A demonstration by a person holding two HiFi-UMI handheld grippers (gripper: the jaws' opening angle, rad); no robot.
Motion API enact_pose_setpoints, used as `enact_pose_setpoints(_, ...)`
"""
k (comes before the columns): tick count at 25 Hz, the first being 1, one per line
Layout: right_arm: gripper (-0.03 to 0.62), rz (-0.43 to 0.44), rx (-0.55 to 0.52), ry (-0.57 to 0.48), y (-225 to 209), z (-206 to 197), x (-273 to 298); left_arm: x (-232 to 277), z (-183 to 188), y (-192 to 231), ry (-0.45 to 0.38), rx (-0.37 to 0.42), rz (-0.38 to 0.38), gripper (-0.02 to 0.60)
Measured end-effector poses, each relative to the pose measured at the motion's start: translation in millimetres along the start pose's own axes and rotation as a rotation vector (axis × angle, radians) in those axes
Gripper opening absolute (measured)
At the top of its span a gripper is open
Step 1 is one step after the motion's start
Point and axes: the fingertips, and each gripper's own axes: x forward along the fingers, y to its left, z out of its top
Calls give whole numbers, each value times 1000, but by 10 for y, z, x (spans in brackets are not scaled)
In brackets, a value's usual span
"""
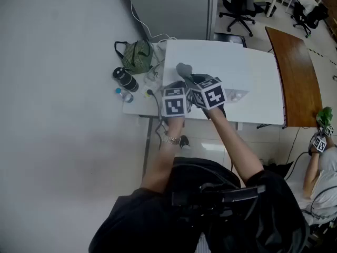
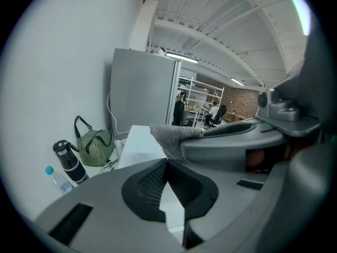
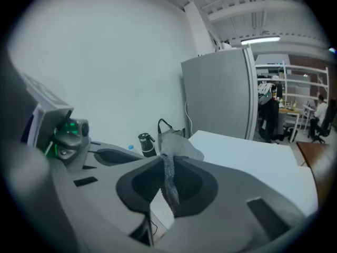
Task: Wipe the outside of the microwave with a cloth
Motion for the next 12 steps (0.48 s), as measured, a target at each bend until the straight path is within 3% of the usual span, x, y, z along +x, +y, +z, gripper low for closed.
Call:
enact_pose_setpoints(4,40,-42,67,48,-368,292,677,130,84,474,37,-54,-13,-8)
enact_pose_setpoints(7,40,-27,145,94,-570,416,1218,167,103,744,40,-70,2,-8)
enact_pose_setpoints(12,40,-24,200,156,-884,482,2040,257,-50,973,67,-104,13,-8)
